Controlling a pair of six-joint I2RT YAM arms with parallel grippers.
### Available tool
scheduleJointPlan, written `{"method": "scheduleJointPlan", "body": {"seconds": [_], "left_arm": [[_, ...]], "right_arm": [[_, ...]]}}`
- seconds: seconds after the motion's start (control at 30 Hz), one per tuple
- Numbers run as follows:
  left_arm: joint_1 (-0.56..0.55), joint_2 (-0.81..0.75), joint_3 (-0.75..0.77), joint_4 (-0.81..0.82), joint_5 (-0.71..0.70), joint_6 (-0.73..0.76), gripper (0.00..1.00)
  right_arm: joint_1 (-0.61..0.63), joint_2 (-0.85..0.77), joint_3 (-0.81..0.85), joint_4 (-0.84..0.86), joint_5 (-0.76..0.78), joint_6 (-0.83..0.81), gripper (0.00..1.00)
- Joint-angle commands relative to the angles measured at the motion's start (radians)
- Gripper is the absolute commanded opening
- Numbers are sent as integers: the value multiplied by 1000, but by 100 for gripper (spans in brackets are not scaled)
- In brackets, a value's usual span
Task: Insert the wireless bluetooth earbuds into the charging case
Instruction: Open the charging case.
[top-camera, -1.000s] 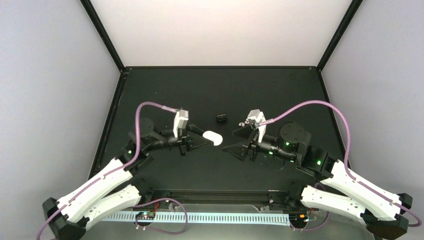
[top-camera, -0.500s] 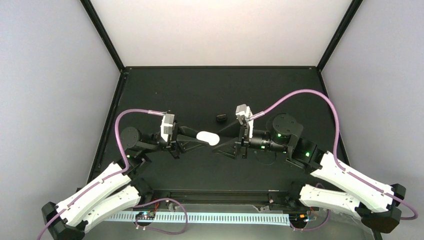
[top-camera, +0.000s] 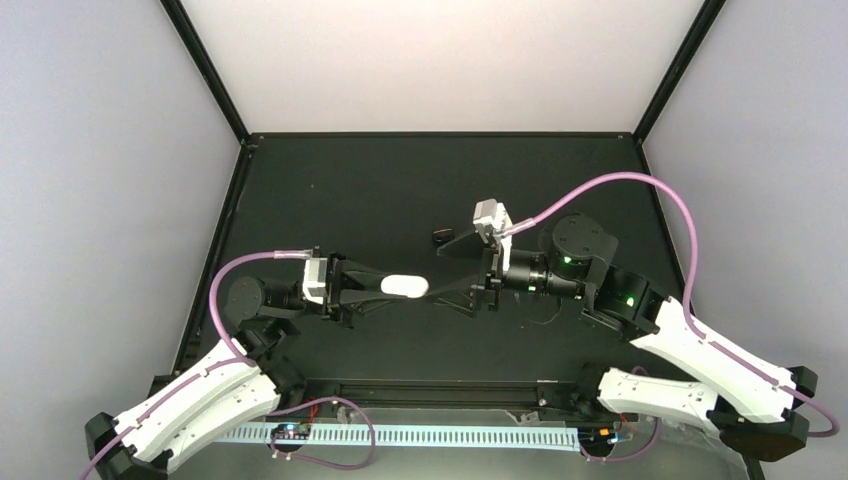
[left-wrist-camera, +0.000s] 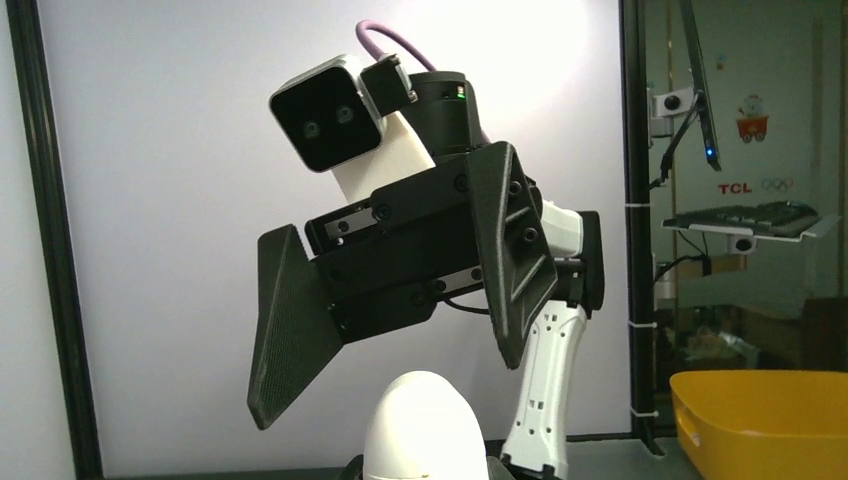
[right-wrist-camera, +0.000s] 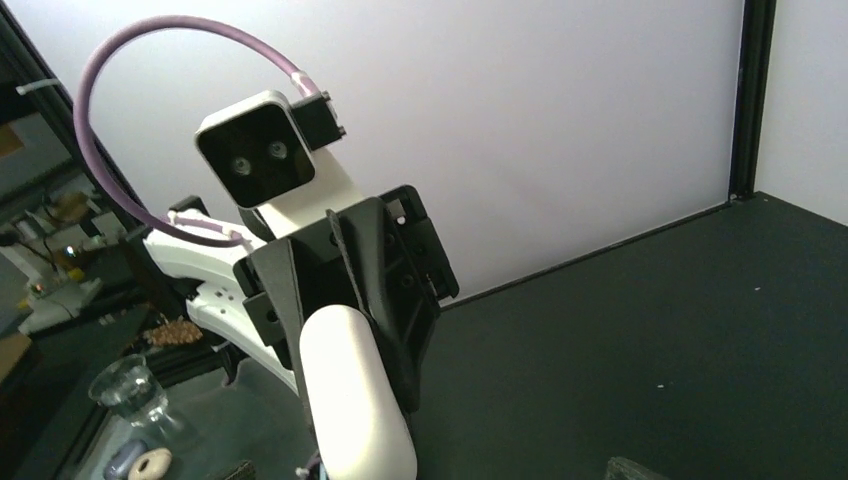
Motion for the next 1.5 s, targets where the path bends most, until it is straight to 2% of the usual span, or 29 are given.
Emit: {"method": "scheduleJointPlan", "body": {"seconds": [0.0,0.37,1.13,1.3,1.47], "left_arm": [[-2,-9,35,51,34,123,2],[-1,4,58,45,67,133,1],[-4,-5,48,-31,125,167,1],[-4,-12,42,-40,121,169,2],[-4,-22,34,-56,99,177,2]], "right_arm": [[32,40,82,-122,48,-107,92],[56,104,138,-168,139,-136,92],[57,60,116,-81,300,-67,92],[57,47,111,-72,300,-63,92],[56,8,75,-33,207,-66,92]]}}
